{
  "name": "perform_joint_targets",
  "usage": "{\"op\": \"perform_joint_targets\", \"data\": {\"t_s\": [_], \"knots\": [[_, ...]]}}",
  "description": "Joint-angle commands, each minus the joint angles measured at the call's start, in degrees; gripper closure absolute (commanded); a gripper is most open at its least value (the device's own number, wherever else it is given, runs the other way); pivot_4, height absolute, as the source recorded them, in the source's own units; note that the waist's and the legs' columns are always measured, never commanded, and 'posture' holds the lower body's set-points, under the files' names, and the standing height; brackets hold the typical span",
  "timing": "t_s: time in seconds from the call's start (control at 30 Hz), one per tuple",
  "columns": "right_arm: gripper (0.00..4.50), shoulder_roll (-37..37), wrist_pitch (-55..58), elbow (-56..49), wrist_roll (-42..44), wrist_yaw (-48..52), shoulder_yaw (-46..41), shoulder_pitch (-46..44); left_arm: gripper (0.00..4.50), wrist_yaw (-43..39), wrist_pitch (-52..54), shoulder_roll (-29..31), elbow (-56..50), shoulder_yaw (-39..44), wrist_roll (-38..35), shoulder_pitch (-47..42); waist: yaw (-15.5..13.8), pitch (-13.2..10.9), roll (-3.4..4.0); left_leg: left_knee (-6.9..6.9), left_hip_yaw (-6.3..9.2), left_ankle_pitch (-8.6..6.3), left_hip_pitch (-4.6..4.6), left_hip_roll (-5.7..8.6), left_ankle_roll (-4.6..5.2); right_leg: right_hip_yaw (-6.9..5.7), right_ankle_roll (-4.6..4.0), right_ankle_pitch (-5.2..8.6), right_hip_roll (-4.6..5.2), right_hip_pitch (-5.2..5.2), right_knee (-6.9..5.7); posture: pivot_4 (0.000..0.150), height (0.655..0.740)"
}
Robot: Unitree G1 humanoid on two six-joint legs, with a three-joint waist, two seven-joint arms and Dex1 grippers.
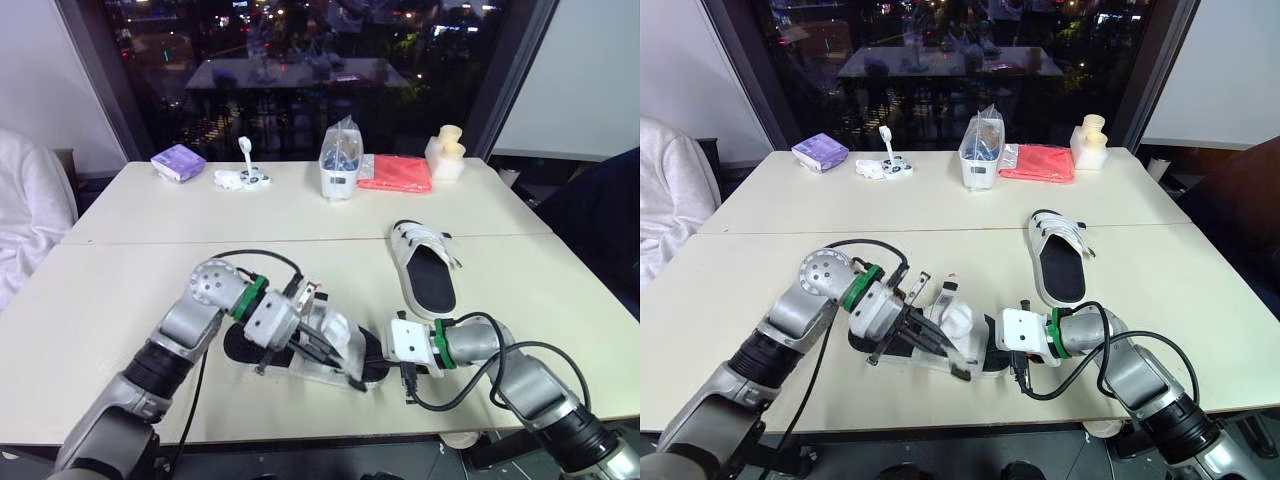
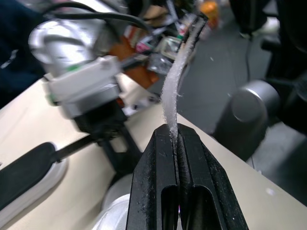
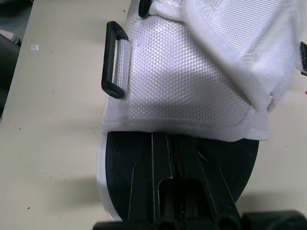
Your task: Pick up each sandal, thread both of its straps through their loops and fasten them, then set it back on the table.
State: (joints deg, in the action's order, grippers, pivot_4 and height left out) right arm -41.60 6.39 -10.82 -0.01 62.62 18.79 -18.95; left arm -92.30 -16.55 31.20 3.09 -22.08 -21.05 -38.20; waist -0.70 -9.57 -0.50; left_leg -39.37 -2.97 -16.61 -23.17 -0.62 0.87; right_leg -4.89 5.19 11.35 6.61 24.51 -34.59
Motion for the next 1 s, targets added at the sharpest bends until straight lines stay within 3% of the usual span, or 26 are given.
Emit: {"op": "perform_joint_targets", "data": {"t_s": [0.03,0.27,0.33,0.5,0.57,0.77,0.87,1.0], "knots": [[4.5,-0.3,0.1,1.7,-1.8,0.7,1.6,0.3,3.64,-0.2,-5.7,0.1,-1.9,-0.5,-1.3,0.1,0.0,0.0,-0.01,0.0,0.0,0.0,0.0,0.0,0.0,0.0,0.0,0.0,0.0,-0.01,0.0,0.15,0.74],[4.5,0.0,-0.6,2.8,-2.1,0.6,1.8,0.1,0.07,-0.2,-7.7,3.8,-5.2,-0.1,-3.9,2.7,0.0,0.0,0.0,-0.01,0.0,0.0,0.02,-0.02,0.0,0.0,0.0,0.0,-0.02,-0.01,-0.01,0.15,0.74],[4.5,0.0,-0.7,3.0,-2.1,0.7,1.8,0.1,0.02,-0.2,-7.6,4.3,-5.4,0.1,-4.1,2.9,0.0,0.0,-0.01,-0.01,0.0,0.0,0.06,-0.04,0.0,0.0,0.0,0.0,-0.02,-0.06,-0.01,0.15,0.74],[4.5,0.4,-1.5,4.2,-2.2,0.6,1.9,-0.5,0.02,-0.2,-11.3,14.0,-0.5,1.8,-2.8,3.7,0.2,0.0,0.0,0.0,0.0,0.0,0.11,-0.11,0.0,0.0,-0.01,0.01,-0.09,-0.06,-0.01,0.15,0.74],[4.5,0.7,-1.8,4.7,-2.4,0.4,2.1,-0.8,0.02,0.9,-1.6,16.9,-0.9,3.2,-4.1,5.5,0.1,0.0,0.0,0.03,0.01,0.0,0.14,-0.14,0.0,0.0,-0.01,0.01,-0.11,-0.06,-0.02,0.15,0.74],[4.5,1.1,-2.0,5.1,-2.5,0.5,2.5,-1.4,0.02,5.4,41.4,25.3,-13.1,4.1,-19.9,12.9,0.3,0.0,-0.03,0.03,0.01,0.0,0.12,-0.26,0.0,0.01,0.06,0.04,-0.11,-0.07,-0.04,0.15,0.74],[4.5,1.0,-2.2,5.2,-2.5,0.6,2.5,-1.5,0.02,7.6,51.1,25.6,-17.5,4.4,-23.8,16.4,0.3,0.0,-0.02,0.03,0.0,0.0,0.17,-0.26,0.0,0.01,0.11,0.08,-0.12,-0.07,-0.07,0.15,0.74],[4.5,0.7,-1.5,4.1,-2.3,0.8,2.4,-1.0,0.02,14.5,57.7,20.8,-21.8,4.3,-25.2,19.4,0.1,0.0,-0.05,0.03,0.0,0.0,0.21,-0.26,-0.01,0.03,0.11,0.09,-0.11,-0.1,-0.08,0.15,0.74]]}}
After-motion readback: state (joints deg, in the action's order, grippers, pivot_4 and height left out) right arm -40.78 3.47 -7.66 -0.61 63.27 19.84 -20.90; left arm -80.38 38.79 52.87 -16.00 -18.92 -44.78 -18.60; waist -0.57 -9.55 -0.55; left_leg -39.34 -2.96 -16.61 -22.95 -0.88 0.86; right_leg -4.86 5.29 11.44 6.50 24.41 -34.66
